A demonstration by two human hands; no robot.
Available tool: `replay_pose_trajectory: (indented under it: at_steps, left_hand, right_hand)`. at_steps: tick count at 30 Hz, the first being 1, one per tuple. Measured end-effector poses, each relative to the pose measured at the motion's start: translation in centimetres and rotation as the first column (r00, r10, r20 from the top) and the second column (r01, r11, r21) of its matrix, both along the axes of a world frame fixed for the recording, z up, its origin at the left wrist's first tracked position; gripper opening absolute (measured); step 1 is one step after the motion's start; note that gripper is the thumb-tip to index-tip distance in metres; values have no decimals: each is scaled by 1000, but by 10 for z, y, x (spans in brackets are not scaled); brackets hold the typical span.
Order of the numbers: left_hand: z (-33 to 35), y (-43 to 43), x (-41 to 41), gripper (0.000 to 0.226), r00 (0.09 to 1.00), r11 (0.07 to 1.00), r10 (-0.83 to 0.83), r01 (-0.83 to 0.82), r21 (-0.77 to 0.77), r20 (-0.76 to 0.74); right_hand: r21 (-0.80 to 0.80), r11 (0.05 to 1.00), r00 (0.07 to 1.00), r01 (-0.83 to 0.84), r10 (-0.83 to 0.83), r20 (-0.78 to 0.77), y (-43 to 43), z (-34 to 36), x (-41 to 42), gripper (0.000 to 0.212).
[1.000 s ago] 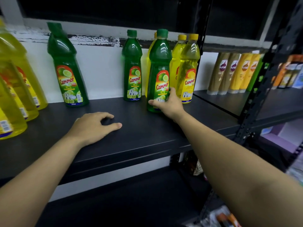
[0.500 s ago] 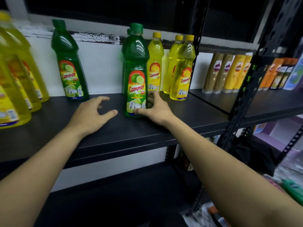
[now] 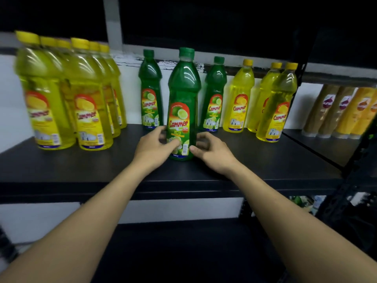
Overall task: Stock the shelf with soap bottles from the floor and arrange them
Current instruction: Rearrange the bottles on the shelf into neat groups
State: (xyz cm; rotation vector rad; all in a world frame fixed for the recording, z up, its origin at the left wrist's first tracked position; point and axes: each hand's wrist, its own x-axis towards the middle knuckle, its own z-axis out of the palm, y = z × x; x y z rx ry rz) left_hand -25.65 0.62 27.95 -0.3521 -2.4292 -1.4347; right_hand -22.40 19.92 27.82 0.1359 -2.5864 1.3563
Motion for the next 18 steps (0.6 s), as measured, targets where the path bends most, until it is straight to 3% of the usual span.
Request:
replay_pose_trajectory:
  at_steps: [8,18]
  left_hand:
    - [-6,-41,-7,48,993,993,117,-117,11,1]
    - [-4,-66,-27,40,978,976,191,-198,-94,-78]
  right_hand:
    - [-25,997,997,-68,69,17,-40,-5,-33,35]
    - [149,986,997,-72,70,19,-82,-3,-68,54]
